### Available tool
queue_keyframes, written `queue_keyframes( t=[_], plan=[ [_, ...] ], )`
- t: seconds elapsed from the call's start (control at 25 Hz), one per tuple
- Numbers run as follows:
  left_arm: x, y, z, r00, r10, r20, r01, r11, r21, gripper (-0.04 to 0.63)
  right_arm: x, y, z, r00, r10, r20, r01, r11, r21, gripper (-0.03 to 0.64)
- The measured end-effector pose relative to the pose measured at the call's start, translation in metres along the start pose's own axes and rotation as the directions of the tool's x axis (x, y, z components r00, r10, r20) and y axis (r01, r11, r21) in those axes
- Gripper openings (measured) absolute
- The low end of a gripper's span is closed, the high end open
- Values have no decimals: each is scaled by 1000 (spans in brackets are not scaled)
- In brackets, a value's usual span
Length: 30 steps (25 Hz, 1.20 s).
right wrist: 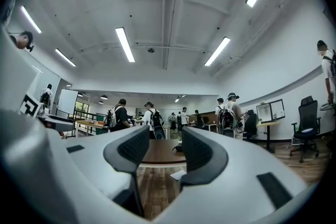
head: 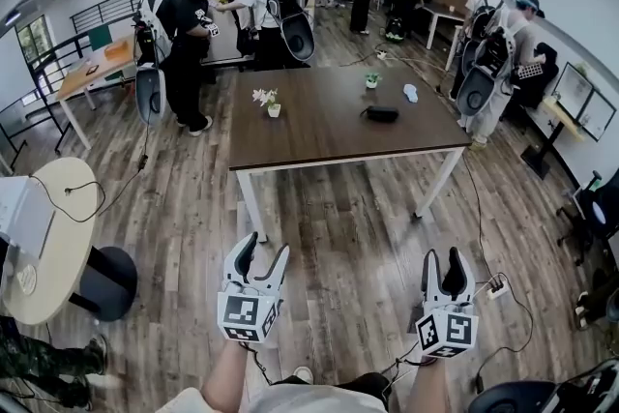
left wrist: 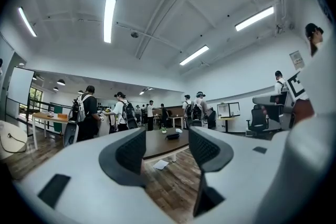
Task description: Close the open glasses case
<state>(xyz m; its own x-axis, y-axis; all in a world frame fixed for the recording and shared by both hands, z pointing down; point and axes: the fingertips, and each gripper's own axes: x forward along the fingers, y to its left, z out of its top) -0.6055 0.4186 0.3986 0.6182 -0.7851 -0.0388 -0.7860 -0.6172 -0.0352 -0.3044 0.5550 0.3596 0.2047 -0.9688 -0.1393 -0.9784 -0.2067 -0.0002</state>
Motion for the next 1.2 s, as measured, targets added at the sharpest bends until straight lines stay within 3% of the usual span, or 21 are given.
queue_keyframes(
  t=[0.6, 0.84, 1.2],
  plan=[
    [45, 18, -16, 1000, -11, -29, 11, 1000, -15, 260, 42, -5, -26, 999, -11, -49, 11, 1000, -9, 195],
    [103, -6, -13, 999, -33, -43, 33, 999, 1, 260, 84, -45, -38, 998, -9, -56, 11, 1000, 23, 195],
    [223, -66, -7, 996, -71, -58, 72, 997, 4, 259, 159, -147, -44, 998, -29, -58, 32, 998, 46, 195]
  ],
)
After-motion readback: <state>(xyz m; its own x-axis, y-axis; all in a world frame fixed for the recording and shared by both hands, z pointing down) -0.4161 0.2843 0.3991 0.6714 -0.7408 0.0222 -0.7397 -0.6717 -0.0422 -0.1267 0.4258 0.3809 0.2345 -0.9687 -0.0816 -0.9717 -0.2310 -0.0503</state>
